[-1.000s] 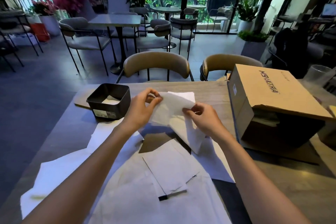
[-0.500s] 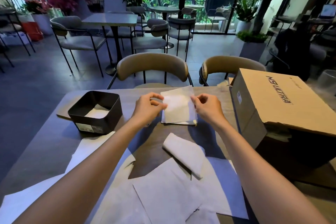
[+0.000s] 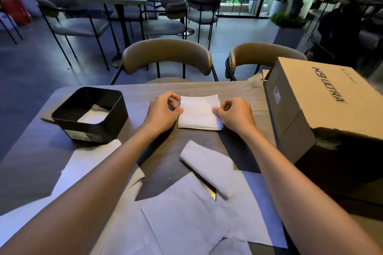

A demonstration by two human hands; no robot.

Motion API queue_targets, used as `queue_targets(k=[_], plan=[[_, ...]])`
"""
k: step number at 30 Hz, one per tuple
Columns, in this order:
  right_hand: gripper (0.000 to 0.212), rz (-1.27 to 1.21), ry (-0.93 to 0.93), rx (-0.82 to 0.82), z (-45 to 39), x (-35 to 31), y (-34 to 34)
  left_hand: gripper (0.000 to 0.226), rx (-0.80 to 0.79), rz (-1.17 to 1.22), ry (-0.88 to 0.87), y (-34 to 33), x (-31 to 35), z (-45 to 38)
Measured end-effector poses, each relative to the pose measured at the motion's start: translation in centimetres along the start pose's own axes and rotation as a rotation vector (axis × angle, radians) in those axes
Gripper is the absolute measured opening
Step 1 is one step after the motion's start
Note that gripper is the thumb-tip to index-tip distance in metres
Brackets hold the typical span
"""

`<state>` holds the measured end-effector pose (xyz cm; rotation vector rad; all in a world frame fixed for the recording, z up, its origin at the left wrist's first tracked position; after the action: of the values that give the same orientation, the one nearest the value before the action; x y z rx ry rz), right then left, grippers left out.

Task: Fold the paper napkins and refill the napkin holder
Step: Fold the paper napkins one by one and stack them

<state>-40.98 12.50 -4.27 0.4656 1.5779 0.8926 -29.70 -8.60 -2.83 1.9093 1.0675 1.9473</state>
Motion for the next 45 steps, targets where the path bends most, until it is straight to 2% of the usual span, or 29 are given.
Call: queue_targets(k=[3,5,7,9,10,12,16,18,21,23,25,27,32,36,39,42,45], plan=[[0.031,-0.004,0.021,0.062,1.2,-0.6,0.9,0.024,0.036,-0.011,-0.015,0.3,0.5,1.1],[0.033,0.003,0.136,0.038,2.8,-1.5,1.6,0.014,0.041,-0.043,-0.047,0.8,1.3,2.4],[0.045,0.026,0.238,-0.125,5.0,-2.2,1.6,0.012,-0.031,-0.052,-0.052,0.7,1.9,3.9],[0.055,0.065,0.27,-0.369,7.7,-2.4,0.7,0.032,-0.223,-0.134,-0.016,-0.1,2.2,5.6],[0.055,0.1,0.283,-0.449,8.9,-2.3,0.3,0.043,-0.328,-0.216,0.007,-0.5,2.2,6.5],[0.043,0.143,0.308,-0.478,10.4,-2.1,-0.1,0.049,-0.451,-0.344,-0.002,-0.8,2.5,8.2],[0.025,0.159,0.316,-0.417,12.4,-2.3,0.2,0.026,-0.506,-0.347,-0.076,-0.9,3.5,10.7],[0.023,0.139,0.328,-0.382,13.2,-2.7,0.9,0.018,-0.477,-0.278,-0.093,-0.8,3.8,11.7],[0.02,-0.031,0.335,-0.351,14.4,-3.7,2.5,0.02,-0.383,-0.011,-0.124,0.5,4.7,12.8],[0.017,-0.188,0.348,-0.336,15.1,-4.9,3.8,0.036,-0.363,0.138,-0.135,1.2,5.2,13.4],[0.017,-0.331,0.35,-0.313,15.7,-6.0,5.1,0.061,-0.402,0.211,-0.121,1.3,5.5,13.8],[0.019,-0.447,0.339,-0.296,16.0,-6.7,6.1,0.069,-0.422,0.259,-0.102,1.2,5.5,14.0],[0.026,-0.568,0.321,-0.226,15.9,-7.2,7.2,0.051,-0.327,0.413,-0.062,2.7,5.7,14.0],[0.034,-0.549,0.277,-0.216,15.6,-6.2,6.8,0.029,-0.142,0.52,0.0,4.7,5.3,13.9],[0.031,-0.682,0.222,-0.165,15.3,-5.4,6.1,0.034,-0.218,0.653,0.083,4.4,5.4,14.2],[0.027,-0.738,0.175,-0.125,14.8,-4.7,5.0,0.03,-0.306,0.572,0.124,3.0,5.4,14.5],[0.026,-0.715,0.138,-0.1,13.9,-4.0,4.0,0.022,-0.139,0.548,0.135,3.3,4.6,14.0]])
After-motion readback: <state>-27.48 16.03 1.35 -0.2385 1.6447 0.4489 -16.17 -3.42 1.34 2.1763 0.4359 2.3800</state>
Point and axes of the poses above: each hand's wrist, its own z-axis away from the middle knuckle, its own y-axis out of the back of the hand, x = y × z, the point moved 7 cm from there along -z, towards the middle knuckle, and after that the axes turned 7 degrees about -x, right-handed, at the moved point
